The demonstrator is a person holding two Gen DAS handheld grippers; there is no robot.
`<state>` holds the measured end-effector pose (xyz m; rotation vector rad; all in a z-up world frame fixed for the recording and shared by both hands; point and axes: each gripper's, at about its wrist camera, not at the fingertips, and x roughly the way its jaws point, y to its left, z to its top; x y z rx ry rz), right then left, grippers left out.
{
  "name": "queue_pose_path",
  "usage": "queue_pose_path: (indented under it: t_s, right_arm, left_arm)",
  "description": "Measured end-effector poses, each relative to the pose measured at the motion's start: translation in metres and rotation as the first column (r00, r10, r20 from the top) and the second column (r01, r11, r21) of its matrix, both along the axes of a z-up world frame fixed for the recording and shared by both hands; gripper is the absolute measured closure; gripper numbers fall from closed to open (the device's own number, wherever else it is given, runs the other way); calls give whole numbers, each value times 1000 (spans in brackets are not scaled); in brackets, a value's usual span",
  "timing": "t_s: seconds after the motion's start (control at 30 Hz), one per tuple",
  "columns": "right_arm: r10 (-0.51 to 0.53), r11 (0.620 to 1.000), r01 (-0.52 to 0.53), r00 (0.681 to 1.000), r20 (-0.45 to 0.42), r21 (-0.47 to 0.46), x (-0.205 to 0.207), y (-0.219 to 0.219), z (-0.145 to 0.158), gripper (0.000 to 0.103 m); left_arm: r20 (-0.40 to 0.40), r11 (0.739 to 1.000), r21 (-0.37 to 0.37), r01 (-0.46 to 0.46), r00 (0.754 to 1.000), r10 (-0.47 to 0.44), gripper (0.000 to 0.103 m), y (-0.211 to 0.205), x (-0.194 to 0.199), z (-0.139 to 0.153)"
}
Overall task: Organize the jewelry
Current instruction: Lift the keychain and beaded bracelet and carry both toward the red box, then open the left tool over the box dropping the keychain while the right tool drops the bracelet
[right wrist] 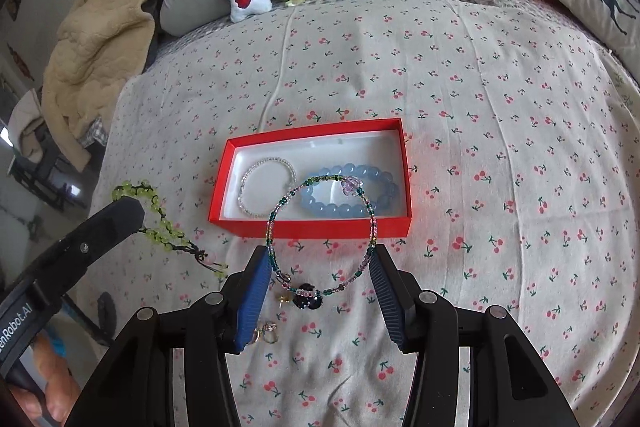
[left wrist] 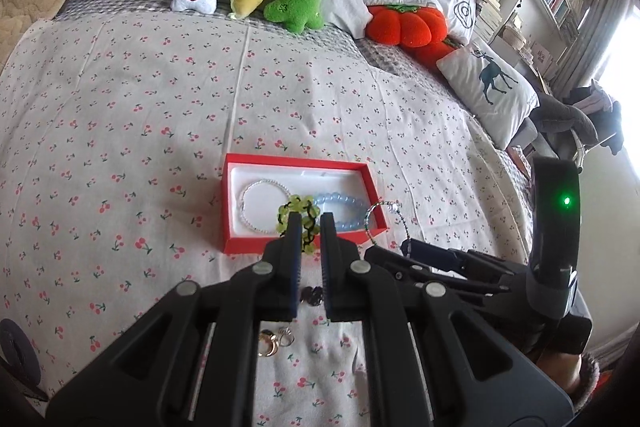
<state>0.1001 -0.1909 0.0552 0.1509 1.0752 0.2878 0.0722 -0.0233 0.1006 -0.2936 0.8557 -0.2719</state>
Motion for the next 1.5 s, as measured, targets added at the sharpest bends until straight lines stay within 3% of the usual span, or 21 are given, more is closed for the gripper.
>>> queue_pose_path:
  t_s: [0.27,0.5,0.7,1.0,1.27,1.4,1.5]
  right_arm:
    - [-63,998,63,998,-20,12,30,-19,-15,51]
    - [-73,997,73,997,-11,16,47,-22,-26,51]
    - [-45,999,45,999,5,-11,50,-13,-29,51]
    - [-52,997,54,998,26,-52,57,-11,-32,51]
    - [-11,995,18,997,75,-94,56,2,-29,48]
    - [-18,997,25,996,87,-79,53,1,-24,32]
    - [-23,997,30,995,102,-69,46,-1,-16,28]
  left_arm:
    - [15,999,-29,14,1000,-14,93,-21,41,-5]
    - [-77,1000,13,-5,997,6,93,-21,65,-51]
    - [-125,999,37,-17,992,22,93,-12,74,-68]
    - [-118,994,88,-71,990,81,60,7,51,-57]
    - [-132,989,115,-96,985,111,46,22,20,-59]
    - [-141,986,133,-101,983,120,38,25,5,-62]
    - [-142,983,149,-103,982,125,28,26,-6,-63]
